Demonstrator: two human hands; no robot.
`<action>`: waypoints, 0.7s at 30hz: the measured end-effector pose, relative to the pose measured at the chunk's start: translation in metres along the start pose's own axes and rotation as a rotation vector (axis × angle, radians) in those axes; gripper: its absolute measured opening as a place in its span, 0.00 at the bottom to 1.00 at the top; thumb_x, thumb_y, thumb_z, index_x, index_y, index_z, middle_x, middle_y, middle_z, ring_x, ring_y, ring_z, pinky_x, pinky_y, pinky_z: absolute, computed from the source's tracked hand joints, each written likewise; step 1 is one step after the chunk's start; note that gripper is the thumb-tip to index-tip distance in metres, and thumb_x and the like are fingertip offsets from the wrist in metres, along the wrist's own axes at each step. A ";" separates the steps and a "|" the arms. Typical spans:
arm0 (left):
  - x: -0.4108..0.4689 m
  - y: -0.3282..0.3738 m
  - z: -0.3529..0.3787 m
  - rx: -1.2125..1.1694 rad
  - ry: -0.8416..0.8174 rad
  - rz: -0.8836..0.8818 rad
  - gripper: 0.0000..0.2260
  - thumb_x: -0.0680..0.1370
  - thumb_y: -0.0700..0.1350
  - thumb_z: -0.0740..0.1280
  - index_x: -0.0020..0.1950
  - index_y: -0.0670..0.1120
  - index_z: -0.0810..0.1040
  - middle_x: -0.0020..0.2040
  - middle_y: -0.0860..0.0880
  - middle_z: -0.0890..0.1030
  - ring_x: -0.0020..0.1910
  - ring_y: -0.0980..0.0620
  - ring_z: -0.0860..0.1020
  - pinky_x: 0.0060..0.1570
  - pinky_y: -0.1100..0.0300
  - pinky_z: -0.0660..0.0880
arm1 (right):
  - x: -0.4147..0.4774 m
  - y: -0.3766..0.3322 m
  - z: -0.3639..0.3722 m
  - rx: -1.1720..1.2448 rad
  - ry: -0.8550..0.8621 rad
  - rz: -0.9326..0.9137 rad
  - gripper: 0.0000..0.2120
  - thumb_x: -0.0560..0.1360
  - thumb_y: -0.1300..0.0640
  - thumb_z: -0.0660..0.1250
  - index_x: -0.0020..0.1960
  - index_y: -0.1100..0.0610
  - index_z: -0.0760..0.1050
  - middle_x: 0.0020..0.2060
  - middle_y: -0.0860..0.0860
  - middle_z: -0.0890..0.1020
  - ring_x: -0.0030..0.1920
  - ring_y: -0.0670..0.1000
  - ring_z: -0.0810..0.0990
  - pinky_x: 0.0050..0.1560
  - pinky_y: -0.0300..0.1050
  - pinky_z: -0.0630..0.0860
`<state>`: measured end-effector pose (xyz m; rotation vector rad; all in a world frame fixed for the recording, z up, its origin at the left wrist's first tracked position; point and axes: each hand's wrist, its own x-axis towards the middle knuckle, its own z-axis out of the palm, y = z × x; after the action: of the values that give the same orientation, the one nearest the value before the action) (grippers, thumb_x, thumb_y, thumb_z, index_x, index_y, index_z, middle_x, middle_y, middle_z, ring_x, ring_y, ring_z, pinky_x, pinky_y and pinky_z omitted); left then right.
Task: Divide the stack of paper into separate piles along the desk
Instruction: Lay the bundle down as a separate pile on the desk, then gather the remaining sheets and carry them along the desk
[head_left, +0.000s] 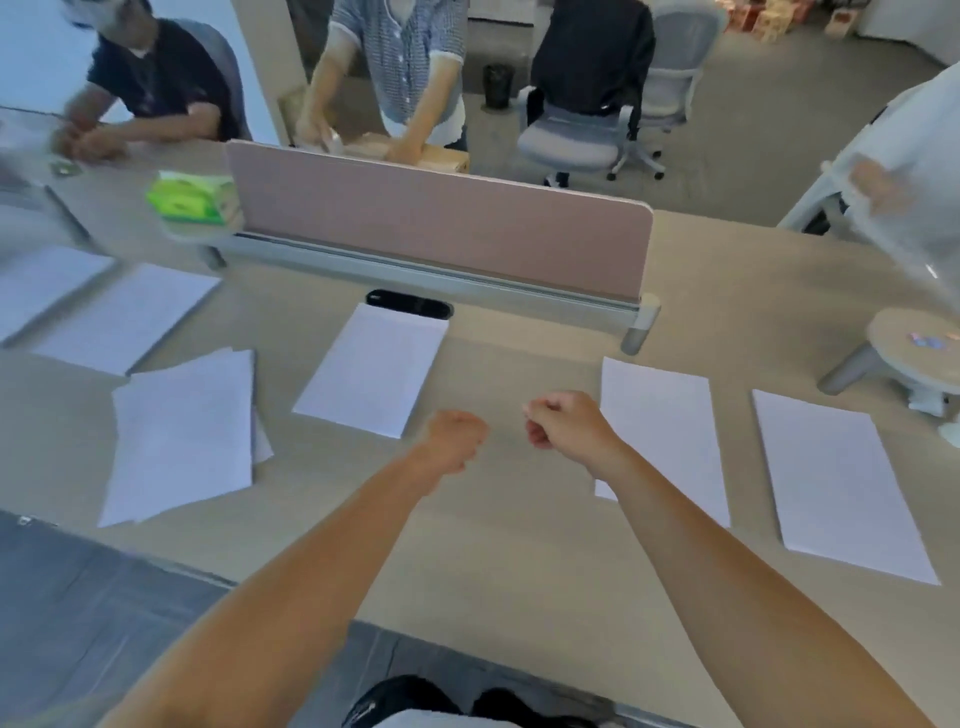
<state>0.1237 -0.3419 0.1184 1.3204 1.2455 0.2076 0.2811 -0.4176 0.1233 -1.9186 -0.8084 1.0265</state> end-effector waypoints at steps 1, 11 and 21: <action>-0.002 -0.008 -0.025 -0.031 0.038 -0.022 0.06 0.76 0.39 0.66 0.41 0.48 0.77 0.41 0.46 0.77 0.32 0.52 0.72 0.33 0.63 0.66 | 0.001 -0.010 0.023 -0.011 -0.025 0.000 0.11 0.77 0.58 0.66 0.38 0.61 0.78 0.34 0.58 0.81 0.36 0.55 0.79 0.48 0.56 0.81; -0.013 -0.078 -0.210 -0.255 0.397 -0.129 0.03 0.78 0.45 0.66 0.47 0.46 0.77 0.44 0.48 0.79 0.40 0.49 0.76 0.42 0.58 0.72 | 0.048 -0.082 0.172 0.014 -0.316 0.015 0.12 0.78 0.51 0.65 0.49 0.60 0.78 0.43 0.54 0.83 0.40 0.52 0.82 0.48 0.48 0.81; 0.022 -0.163 -0.340 -0.288 0.605 -0.229 0.08 0.72 0.44 0.66 0.37 0.49 0.68 0.34 0.46 0.67 0.36 0.49 0.66 0.36 0.54 0.62 | 0.100 -0.125 0.343 -0.124 -0.465 0.086 0.12 0.79 0.52 0.64 0.49 0.61 0.77 0.42 0.56 0.80 0.41 0.55 0.81 0.53 0.53 0.80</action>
<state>-0.2094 -0.1748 0.0572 0.8765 1.7836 0.6314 0.0101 -0.1585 0.0742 -1.8522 -1.0731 1.5393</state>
